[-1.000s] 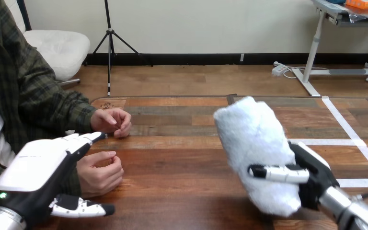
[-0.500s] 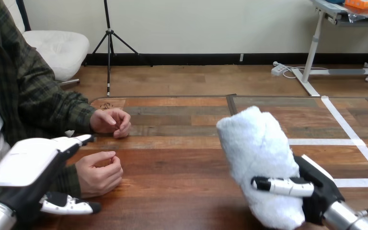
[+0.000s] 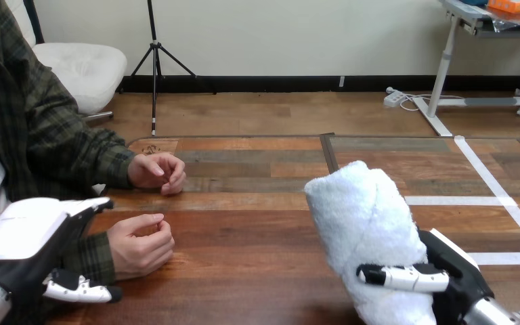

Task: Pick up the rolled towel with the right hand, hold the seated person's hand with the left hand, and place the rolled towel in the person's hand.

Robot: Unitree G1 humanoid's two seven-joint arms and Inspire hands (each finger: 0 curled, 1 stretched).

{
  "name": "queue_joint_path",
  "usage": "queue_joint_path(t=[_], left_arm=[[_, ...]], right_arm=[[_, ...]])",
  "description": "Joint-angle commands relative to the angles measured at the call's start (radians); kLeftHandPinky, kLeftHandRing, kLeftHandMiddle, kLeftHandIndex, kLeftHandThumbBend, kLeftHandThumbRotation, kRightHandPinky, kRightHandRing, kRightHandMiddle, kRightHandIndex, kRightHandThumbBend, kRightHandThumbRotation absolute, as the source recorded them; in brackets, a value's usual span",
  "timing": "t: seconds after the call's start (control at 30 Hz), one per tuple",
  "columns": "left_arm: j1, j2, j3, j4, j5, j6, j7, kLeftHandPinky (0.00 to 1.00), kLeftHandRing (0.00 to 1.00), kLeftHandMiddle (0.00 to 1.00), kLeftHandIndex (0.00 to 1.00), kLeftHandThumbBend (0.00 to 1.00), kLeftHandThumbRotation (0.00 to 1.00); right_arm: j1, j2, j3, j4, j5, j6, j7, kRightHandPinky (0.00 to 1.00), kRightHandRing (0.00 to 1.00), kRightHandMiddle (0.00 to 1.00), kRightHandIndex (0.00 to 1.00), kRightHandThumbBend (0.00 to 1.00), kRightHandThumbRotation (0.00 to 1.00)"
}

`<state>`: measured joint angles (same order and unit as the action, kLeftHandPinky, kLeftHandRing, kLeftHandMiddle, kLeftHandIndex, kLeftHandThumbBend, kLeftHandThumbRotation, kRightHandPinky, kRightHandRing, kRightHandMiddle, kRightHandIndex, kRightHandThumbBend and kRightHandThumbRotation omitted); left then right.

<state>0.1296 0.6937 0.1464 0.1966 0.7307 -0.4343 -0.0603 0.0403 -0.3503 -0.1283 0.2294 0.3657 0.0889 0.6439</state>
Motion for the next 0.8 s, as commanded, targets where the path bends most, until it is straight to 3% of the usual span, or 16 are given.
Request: queue_joint_path(t=[0.0,0.37,0.77], left_arm=[[-0.25,0.084,-0.097,0.247,0.082,-0.033,0.117,0.8,0.85,0.85,0.85,1.0,0.37],[-0.347,0.093,-0.171,0.439,0.156,-0.027,0.197,0.8,0.85,0.85,0.86,1.0,0.41],[-0.43,0.097,-0.235,0.594,0.2,-0.024,0.251,0.81,0.85,0.85,0.85,1.0,0.35]], right_arm=[[-0.04,-0.044,-0.103,-0.422,0.148,0.0,-0.005,0.12,0.17,0.26,0.34,0.87,0.0],[0.006,-0.063,-0.133,-0.506,0.278,0.01,0.064,0.12,0.19,0.27,0.34,0.85,0.0],[0.065,-0.078,-0.161,-0.635,0.342,0.03,0.034,0.11,0.18,0.25,0.3,0.88,0.0]])
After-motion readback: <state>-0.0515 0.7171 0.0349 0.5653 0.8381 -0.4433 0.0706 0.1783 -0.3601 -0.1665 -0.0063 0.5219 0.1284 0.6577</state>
